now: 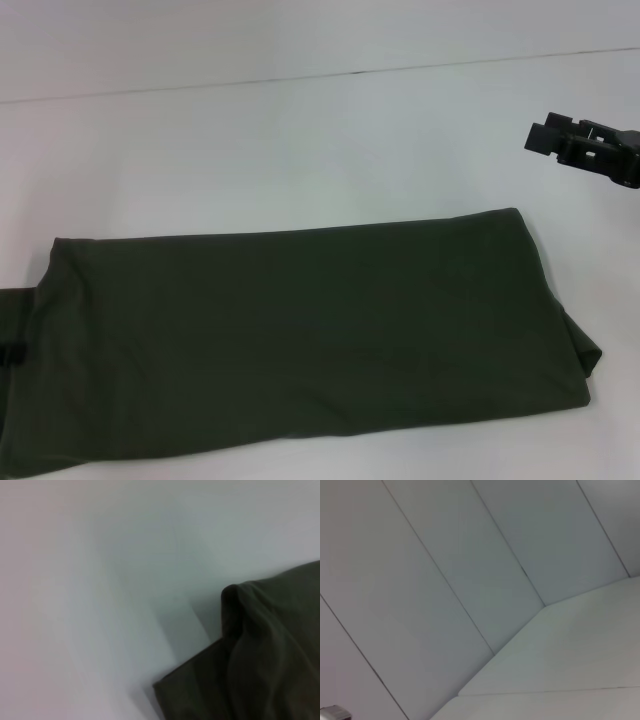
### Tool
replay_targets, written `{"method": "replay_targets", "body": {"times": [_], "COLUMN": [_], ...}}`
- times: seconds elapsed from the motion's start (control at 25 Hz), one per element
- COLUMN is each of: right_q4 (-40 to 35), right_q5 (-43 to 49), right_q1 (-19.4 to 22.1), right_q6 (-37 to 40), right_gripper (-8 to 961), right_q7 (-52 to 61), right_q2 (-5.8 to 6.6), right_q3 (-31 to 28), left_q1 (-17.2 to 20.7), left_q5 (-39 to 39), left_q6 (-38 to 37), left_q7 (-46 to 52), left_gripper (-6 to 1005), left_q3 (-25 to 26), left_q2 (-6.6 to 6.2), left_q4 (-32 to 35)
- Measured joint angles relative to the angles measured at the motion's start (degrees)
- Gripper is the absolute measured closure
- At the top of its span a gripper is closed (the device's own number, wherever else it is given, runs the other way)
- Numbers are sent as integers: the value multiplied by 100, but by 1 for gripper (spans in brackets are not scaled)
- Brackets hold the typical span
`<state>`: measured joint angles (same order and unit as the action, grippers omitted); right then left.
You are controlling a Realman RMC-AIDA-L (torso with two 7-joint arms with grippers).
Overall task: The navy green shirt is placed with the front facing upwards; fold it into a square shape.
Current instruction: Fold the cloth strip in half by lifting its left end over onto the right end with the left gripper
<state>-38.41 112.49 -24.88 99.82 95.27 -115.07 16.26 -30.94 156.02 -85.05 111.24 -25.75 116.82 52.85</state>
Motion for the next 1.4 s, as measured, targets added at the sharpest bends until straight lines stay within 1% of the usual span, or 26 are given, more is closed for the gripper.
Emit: {"method": "replay_targets", "body": {"times": [0.88,1.4], "right_q4": [0,0], "right_q5": [1,0], "right_q1": [2,13], "right_q6": [12,11], "right_gripper": [27,27], "right_q7": [13,18], "right_q2": [4,4], "right_q3": [0,0], "left_q1": [33,-10], "left_q5": [97,138], "left_q6": [-125,-267], "left_q7": [27,9], "left_gripper": [138,137], "left_q3": [12,-40], "left_q2": [4,6], "left_q4": [28,-16]}}
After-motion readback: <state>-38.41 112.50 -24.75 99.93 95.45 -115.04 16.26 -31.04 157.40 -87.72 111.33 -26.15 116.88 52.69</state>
